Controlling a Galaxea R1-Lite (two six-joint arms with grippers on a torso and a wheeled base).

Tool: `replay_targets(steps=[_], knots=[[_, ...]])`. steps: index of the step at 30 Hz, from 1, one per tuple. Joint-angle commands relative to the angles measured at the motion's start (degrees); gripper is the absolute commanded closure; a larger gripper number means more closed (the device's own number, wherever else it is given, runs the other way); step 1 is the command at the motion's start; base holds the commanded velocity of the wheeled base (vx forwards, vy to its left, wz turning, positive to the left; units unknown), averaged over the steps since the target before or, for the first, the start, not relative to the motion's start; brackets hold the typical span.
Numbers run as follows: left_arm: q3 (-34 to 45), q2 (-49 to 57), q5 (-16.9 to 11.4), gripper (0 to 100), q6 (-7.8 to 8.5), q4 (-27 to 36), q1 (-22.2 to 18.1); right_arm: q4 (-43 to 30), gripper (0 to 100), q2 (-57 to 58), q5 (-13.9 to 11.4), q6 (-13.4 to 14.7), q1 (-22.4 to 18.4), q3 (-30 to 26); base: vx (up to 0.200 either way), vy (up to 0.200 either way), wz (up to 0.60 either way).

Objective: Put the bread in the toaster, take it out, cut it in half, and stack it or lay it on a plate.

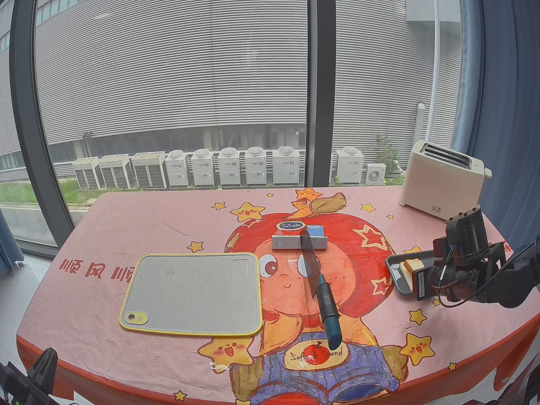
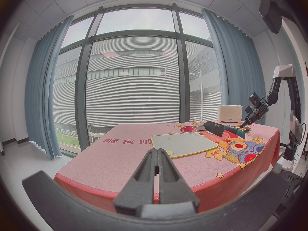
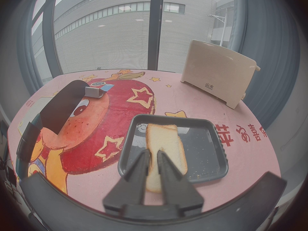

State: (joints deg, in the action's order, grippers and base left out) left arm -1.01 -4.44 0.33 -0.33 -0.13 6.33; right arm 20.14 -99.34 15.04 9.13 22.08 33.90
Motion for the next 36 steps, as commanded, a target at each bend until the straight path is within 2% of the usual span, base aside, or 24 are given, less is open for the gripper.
replay_targets(steps=[1, 10, 14, 16, 17, 19, 25, 30, 31, 32, 36], knots=[[1.0, 0.0, 0.0, 100, -0.02, 0.0, 0.0, 0.0, 0, 0.3, 0.2, 0.1, 0.1, 0.5, 0.000, 0.000, 0.00], [1.0, 0.0, 0.1, 100, -0.02, 0.0, 0.0, 0.0, 0, 1.6, 0.3, 0.1, 0.0, 0.5, 0.000, 0.000, 0.00], [1.0, 0.0, 0.1, 100, -0.11, 0.0, 0.0, -0.6, 0, 6.7, 0.9, 0.2, 0.0, -0.2, 0.000, 0.000, 0.00], [1.0, 0.0, 0.1, 100, -0.11, 0.0, 0.0, -0.8, 0, 9.8, 2.3, 0.1, 0.0, -0.9, 0.000, 0.000, 0.00], [1.0, 0.0, 0.1, 100, -0.11, 0.0, 0.0, -0.1, 0, 12.2, 4.4, 0.1, 0.0, -1.9, 0.000, 0.000, 0.00], [1.0, 0.0, 0.1, 100, -0.11, 0.0, 0.0, -0.1, 0, 15.8, 6.9, 0.1, -0.3, -3.1, 0.000, 0.000, 0.00], [1.0, 0.0, 0.0, 100, -0.02, 0.0, 0.0, -0.3, 0, 34.0, 7.3, -0.1, -2.3, -8.8, 0.000, 0.000, 0.00], [1.0, -0.1, 0.0, 100, -0.11, 0.0, 0.1, -1.1, 0, 48.2, 7.3, -0.8, -7.0, -13.2, 0.000, 0.000, 0.00], [1.0, -0.1, 0.0, 100, -0.11, 0.0, 0.1, -1.1, 0, 48.2, 7.3, -0.8, -7.0, -13.2, 0.000, 0.000, 0.00], [1.0, -0.1, -0.1, 100, -0.11, 0.0, 0.1, -1.2, 0, 53.7, 7.3, -1.3, -9.1, -14.6, 0.000, 0.000, 0.00], [1.0, -0.1, -0.1, 100, -0.11, 0.0, 0.1, -1.3, 0, 62.7, 6.5, -2.5, -12.6, -16.9, 0.000, 0.000, 0.00]])
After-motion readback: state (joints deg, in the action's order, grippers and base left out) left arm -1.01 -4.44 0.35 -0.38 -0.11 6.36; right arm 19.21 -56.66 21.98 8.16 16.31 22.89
